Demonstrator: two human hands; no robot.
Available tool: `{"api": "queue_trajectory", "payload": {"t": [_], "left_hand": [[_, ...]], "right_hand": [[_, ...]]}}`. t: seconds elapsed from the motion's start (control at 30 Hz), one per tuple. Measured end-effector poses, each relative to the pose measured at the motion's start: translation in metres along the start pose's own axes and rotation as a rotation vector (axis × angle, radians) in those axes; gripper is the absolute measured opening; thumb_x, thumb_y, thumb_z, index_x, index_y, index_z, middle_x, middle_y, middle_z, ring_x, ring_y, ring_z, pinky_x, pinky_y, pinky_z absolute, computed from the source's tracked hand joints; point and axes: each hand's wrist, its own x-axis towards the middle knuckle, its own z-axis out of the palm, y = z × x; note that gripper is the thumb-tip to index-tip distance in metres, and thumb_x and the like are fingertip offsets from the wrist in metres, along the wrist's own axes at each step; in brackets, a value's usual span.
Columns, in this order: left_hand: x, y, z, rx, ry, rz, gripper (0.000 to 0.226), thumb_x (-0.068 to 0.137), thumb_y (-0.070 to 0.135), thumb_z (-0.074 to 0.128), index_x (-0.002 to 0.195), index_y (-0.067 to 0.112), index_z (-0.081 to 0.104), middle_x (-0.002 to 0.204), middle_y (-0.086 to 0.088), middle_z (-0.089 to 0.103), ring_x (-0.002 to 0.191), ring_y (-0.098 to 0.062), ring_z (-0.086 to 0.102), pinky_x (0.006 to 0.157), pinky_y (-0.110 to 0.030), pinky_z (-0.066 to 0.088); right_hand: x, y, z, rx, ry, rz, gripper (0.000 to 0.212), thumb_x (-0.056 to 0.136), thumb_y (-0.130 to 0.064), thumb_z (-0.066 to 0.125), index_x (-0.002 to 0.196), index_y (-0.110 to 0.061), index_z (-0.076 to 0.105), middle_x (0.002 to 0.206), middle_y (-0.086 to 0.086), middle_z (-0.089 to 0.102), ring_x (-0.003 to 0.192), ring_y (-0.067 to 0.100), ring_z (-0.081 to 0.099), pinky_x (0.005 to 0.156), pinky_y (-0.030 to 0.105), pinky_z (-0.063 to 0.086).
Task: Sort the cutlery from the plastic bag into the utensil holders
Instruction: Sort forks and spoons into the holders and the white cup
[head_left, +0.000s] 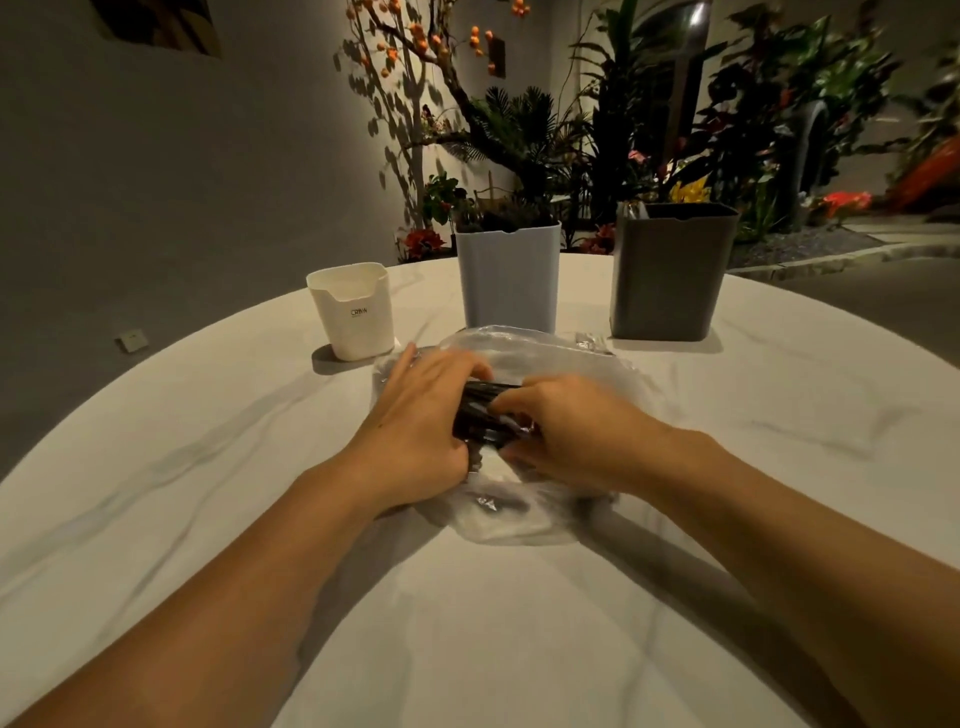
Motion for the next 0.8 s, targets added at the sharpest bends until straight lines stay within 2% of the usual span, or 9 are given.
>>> {"api": "queue_trajectory", "payload": {"t": [0.07, 0.17, 0.33, 0.47, 0.6, 0.67, 0.8], "left_hand": [[-0.002, 0.0, 0.001, 0.014, -0.028, -0.021, 0.059, 0.072, 0.011, 0.072, 0.121, 0.033, 0.047, 0.123, 0.011, 0.052, 0.129, -0.008, 0.037, 0.126, -0.038, -0.004], [-0.005, -0.002, 0.005, 0.019, -0.023, -0.03, 0.052, 0.072, 0.019, 0.067, 0.116, 0.035, 0.046, 0.12, 0.012, 0.053, 0.131, -0.013, 0.039, 0.126, -0.044, 0.0], [-0.012, -0.001, 0.007, 0.028, -0.011, -0.043, 0.047, 0.075, 0.038, 0.06, 0.121, 0.037, 0.049, 0.125, 0.013, 0.056, 0.133, -0.012, 0.04, 0.126, -0.048, 0.006], [-0.016, 0.007, 0.002, 0.037, 0.05, -0.025, 0.044, 0.078, 0.034, 0.065, 0.12, 0.034, 0.052, 0.118, 0.014, 0.057, 0.122, -0.008, 0.044, 0.125, -0.046, 0.009], [-0.018, 0.008, 0.001, 0.076, 0.041, -0.058, 0.043, 0.084, 0.033, 0.066, 0.124, 0.035, 0.052, 0.121, 0.013, 0.06, 0.127, -0.008, 0.043, 0.126, -0.042, 0.003], [-0.019, 0.008, 0.001, 0.085, 0.03, -0.088, 0.042, 0.087, 0.033, 0.065, 0.127, 0.035, 0.051, 0.123, 0.013, 0.06, 0.129, -0.009, 0.039, 0.126, -0.042, 0.005], [-0.019, 0.007, 0.001, 0.084, 0.023, -0.122, 0.042, 0.089, 0.033, 0.064, 0.128, 0.035, 0.05, 0.127, 0.012, 0.058, 0.133, -0.012, 0.033, 0.125, -0.042, 0.011]], "right_hand": [[-0.001, 0.003, 0.002, -0.014, 0.052, -0.016, 0.03, 0.089, -0.036, 0.069, 0.119, -0.031, 0.07, 0.103, -0.002, 0.071, 0.087, 0.02, 0.065, 0.077, 0.041, 0.058], [-0.007, 0.005, 0.0, -0.01, 0.108, -0.031, 0.027, 0.089, -0.036, 0.071, 0.116, -0.031, 0.073, 0.1, -0.004, 0.071, 0.085, 0.018, 0.064, 0.075, 0.039, 0.058], [-0.013, 0.002, -0.001, 0.03, 0.113, -0.023, 0.025, 0.091, -0.035, 0.07, 0.115, -0.03, 0.074, 0.103, -0.006, 0.069, 0.086, 0.016, 0.062, 0.077, 0.035, 0.057], [-0.014, 0.0, 0.003, 0.016, 0.134, 0.007, 0.019, 0.091, -0.03, 0.069, 0.108, -0.025, 0.075, 0.099, -0.002, 0.068, 0.083, 0.02, 0.063, 0.074, 0.041, 0.057], [-0.017, -0.002, 0.002, 0.023, 0.103, 0.068, 0.02, 0.093, -0.037, 0.066, 0.109, -0.028, 0.074, 0.098, -0.002, 0.069, 0.083, 0.017, 0.061, 0.077, 0.036, 0.056], [-0.018, -0.003, 0.001, 0.01, 0.091, 0.096, 0.021, 0.094, -0.042, 0.064, 0.107, -0.029, 0.074, 0.093, -0.004, 0.068, 0.079, 0.013, 0.059, 0.074, 0.033, 0.056], [-0.018, -0.003, 0.002, -0.039, 0.093, 0.127, 0.019, 0.096, -0.037, 0.062, 0.106, -0.028, 0.074, 0.091, -0.003, 0.068, 0.079, 0.016, 0.061, 0.074, 0.037, 0.058]]}}
